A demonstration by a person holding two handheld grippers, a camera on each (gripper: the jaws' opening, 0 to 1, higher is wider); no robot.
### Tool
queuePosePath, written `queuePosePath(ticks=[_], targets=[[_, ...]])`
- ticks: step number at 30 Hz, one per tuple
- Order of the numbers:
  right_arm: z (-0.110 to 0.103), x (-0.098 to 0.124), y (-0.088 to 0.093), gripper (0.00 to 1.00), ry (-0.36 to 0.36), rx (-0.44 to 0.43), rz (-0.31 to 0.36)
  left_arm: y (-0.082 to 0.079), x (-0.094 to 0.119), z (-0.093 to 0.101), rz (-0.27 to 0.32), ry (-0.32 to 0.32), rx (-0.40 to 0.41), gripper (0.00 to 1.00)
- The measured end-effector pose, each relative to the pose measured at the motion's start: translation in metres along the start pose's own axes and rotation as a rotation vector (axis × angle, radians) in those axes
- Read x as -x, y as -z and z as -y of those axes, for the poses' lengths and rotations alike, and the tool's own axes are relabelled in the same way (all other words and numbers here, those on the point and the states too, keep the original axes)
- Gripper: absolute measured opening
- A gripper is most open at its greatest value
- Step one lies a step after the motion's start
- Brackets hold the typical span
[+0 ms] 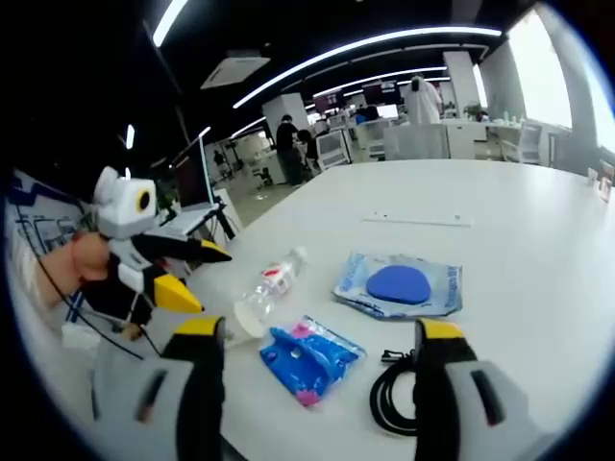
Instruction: Arrange the tabletop items into an orderly group along one side of the table until the central work area is clear of visible clutter.
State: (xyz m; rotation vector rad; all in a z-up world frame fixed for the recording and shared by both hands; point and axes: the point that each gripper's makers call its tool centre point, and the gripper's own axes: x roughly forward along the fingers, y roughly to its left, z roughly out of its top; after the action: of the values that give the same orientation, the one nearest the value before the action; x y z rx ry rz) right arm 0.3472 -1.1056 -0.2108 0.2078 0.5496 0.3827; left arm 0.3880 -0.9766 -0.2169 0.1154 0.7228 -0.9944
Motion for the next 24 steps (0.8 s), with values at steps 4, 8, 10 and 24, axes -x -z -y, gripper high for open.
queuePosePath(ticks=[4,8,10,24], targets=[[-0.001,0.0,0.004,0.78,0.004,-0.003,-0.008,0.006,0.001,0.002,-0.011,0.003,0.0,0.76],[-0.001,-0.001,0.011,0.75,0.021,-0.012,-0.014,0.015,-0.001,0.002,-0.031,0.002,-0.006,0.75],[-0.002,-0.003,0.018,0.74,0.024,-0.015,-0.024,0.019,-0.004,0.002,-0.044,0.001,-0.014,0.74],[-0.012,-0.015,0.053,0.66,0.034,-0.042,-0.084,0.043,-0.025,0.006,-0.137,0.013,-0.054,0.69]])
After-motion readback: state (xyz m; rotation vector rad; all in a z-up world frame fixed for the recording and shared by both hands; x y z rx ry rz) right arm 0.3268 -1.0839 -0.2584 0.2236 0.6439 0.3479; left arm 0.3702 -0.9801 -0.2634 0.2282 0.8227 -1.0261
